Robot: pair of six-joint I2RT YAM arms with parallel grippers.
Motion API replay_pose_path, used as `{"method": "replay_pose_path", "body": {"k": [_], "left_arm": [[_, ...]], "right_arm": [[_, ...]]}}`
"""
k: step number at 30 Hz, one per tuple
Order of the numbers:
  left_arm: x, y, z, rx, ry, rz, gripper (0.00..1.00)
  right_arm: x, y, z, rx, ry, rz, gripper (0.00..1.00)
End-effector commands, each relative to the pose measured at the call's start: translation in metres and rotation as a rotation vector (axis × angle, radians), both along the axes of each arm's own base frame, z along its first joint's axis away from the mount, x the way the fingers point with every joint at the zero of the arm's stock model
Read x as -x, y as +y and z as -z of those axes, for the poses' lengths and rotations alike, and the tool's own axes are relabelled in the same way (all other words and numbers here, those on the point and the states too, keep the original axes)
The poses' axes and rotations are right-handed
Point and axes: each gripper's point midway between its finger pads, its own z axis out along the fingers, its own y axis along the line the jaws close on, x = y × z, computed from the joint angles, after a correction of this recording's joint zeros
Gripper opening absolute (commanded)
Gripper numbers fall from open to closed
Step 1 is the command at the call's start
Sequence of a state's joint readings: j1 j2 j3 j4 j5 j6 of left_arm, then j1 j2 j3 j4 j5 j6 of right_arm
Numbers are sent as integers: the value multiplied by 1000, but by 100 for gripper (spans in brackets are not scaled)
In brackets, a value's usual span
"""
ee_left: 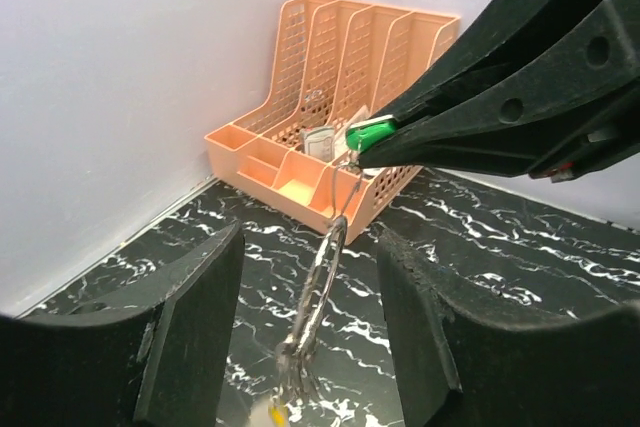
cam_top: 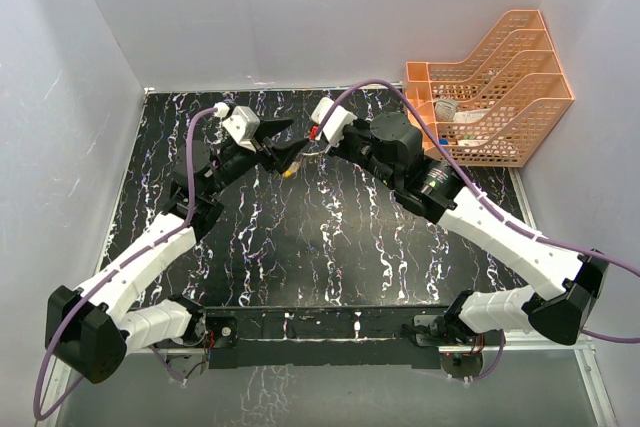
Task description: Remove the keys from the keyring
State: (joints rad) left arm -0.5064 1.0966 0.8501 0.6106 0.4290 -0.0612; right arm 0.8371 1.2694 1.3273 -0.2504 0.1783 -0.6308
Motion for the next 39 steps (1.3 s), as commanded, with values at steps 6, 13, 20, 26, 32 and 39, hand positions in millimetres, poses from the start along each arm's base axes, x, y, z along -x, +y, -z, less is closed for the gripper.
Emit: {"method": "replay_pose_path", "body": {"k": [6, 13, 20, 26, 32, 39], "left_arm": [[7, -8, -16, 136, -40, 55, 59], [-1, -19, -5, 160, -30, 40, 61], [3, -45, 2, 132, -71, 40, 65], [12, -60, 2, 118, -130, -3, 67], [10, -59, 5, 119, -170, -90, 67], [-3, -57, 16, 94, -158, -175, 65]], "right_arm": [[2, 1, -38, -113, -94, -2, 0], [4, 5, -37, -136, -84, -15, 0], [5, 8, -31, -133, -69, -26, 0], [6, 9, -31, -136, -67, -29, 0], [8, 7, -31, -139, -66, -27, 0], [10, 7, -33, -150, -68, -33, 0]]}}
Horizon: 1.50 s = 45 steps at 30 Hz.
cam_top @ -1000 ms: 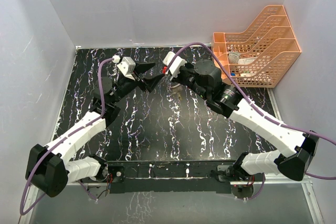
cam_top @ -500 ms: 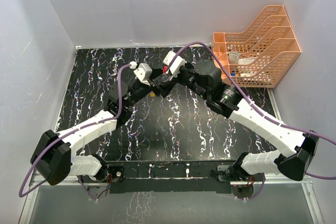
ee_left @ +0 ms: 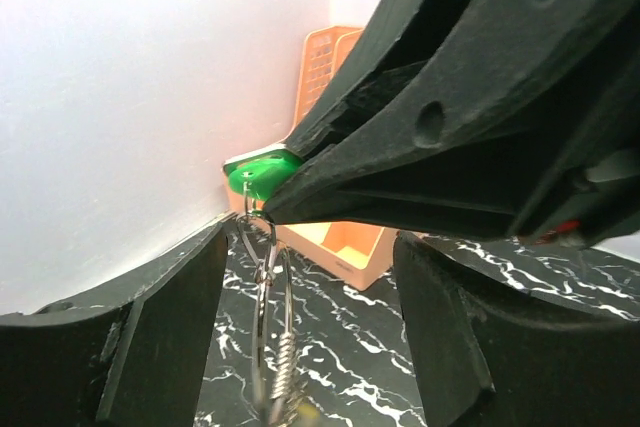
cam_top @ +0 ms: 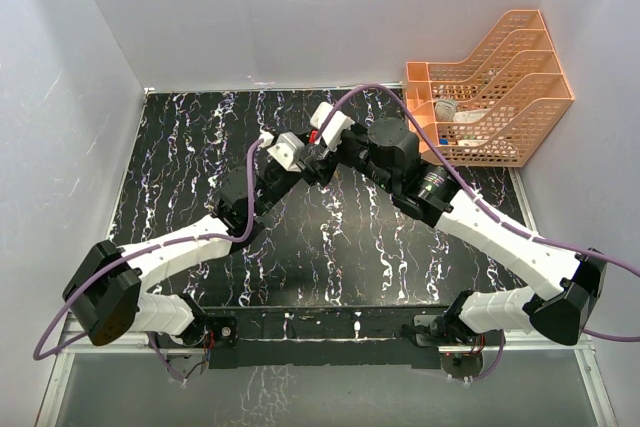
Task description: Remove the keys from the keyring
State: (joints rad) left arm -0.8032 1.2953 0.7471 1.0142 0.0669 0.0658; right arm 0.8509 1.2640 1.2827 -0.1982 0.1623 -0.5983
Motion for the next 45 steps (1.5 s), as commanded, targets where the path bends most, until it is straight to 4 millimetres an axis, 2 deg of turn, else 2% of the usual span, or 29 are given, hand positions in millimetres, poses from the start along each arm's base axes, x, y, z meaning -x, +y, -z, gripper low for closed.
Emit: {"method": "replay_pose_path", "body": {"k": [1, 10, 16, 28, 30, 33, 36, 45], "left_arm": [[-11, 12, -9, 32, -39, -105, 65], [-19, 25, -5, 64, -35, -194, 57], [-14, 26, -8, 71, -64, -173, 52], [-7, 24, -14, 86, -82, -140, 55], [-5, 26, -21, 109, -100, -140, 54], [-6, 27, -23, 116, -105, -146, 50], [-8, 27, -24, 118, -102, -154, 45], [-10, 23, -17, 104, -90, -151, 44]], "right_arm": [[6, -2, -41, -115, -80, -6, 0], [8, -3, -43, -126, -87, -9, 0], [7, -4, -43, -129, -88, -4, 0], [8, -2, -39, -129, -77, -8, 0], [8, -2, -40, -131, -78, -9, 0], [8, -3, -41, -136, -78, -9, 0], [8, -2, -41, -136, -76, -10, 0], [9, -1, -40, -140, -75, -18, 0]]}}
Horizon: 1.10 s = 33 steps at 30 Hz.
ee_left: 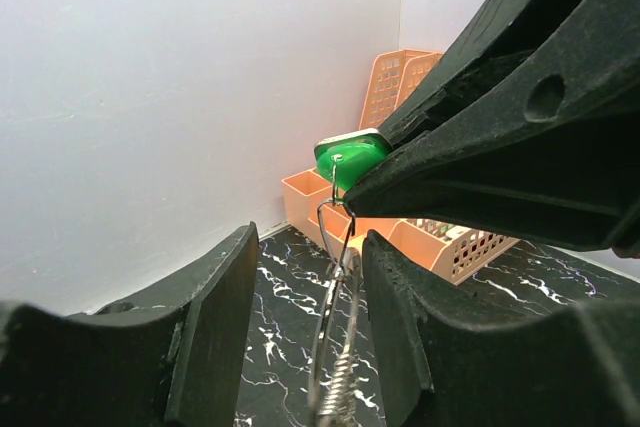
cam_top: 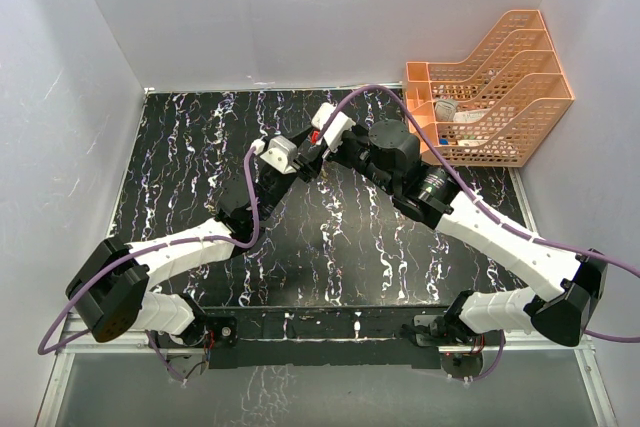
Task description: Remove the keys from the keyring
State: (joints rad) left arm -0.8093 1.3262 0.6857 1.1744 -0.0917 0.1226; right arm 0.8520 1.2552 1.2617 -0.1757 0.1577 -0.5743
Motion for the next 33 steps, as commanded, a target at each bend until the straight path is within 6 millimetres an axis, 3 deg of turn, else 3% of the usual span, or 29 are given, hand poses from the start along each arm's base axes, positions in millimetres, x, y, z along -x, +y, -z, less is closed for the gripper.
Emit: {"method": "replay_pose_path", "body": {"k": [1, 26, 33], "left_arm": [[6, 1, -20, 48, -51, 10, 44], [9, 2, -25, 45, -83, 10, 42], [10, 0, -25, 28, -84, 22, 29]], "right_arm": [[8, -1, -42, -113, -84, -16, 0], [12, -3, -43, -123, -81, -27, 0], [12, -3, -43, -129, -82, -25, 0]]}}
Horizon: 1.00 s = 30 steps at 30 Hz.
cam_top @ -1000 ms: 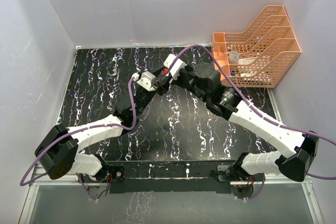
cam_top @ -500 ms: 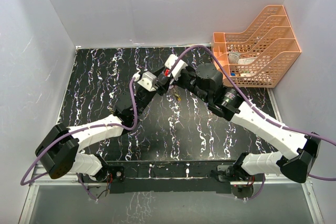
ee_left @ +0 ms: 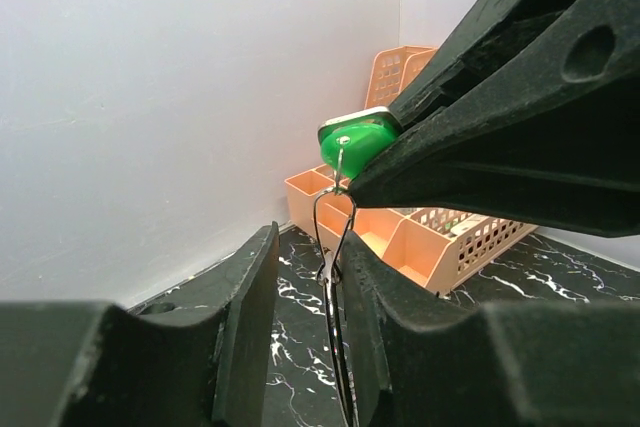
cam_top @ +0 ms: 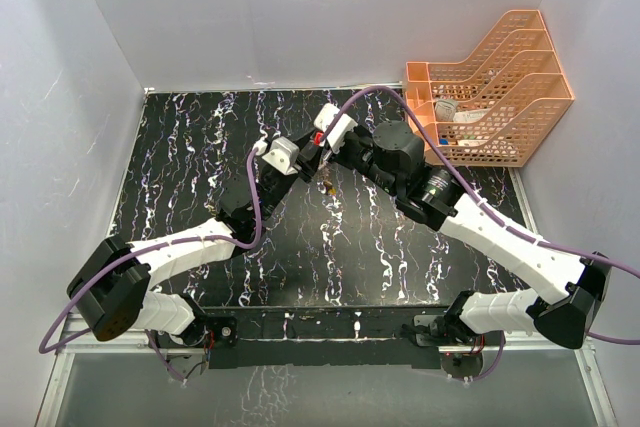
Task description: Remove the keys from the keyring
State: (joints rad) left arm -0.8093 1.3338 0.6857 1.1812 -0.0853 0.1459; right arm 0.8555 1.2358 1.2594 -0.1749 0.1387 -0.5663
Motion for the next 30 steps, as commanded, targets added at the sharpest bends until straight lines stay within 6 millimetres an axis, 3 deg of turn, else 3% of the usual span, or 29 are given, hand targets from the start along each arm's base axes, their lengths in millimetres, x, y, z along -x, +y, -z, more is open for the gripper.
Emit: {"method": "replay_pose_path", "body": {"k": [1, 5, 13, 23, 30], "left_arm": [[11, 2, -26, 46, -70, 25, 28], [13, 4, -28, 56, -76, 22, 20], [9, 2, -24, 17, -55, 15, 15], [11, 7, -23, -43, -64, -7, 1], [10, 11, -16, -64, -51, -23, 0]], "right_arm": [[5, -4, -36, -107, -74, -1, 0], [5, -3, -34, -102, -68, 0, 0], [5, -4, -35, -110, -61, 3, 0], [3, -14, -47, -134, -99, 50, 0], [2, -15, -46, -137, -103, 59, 0]]}}
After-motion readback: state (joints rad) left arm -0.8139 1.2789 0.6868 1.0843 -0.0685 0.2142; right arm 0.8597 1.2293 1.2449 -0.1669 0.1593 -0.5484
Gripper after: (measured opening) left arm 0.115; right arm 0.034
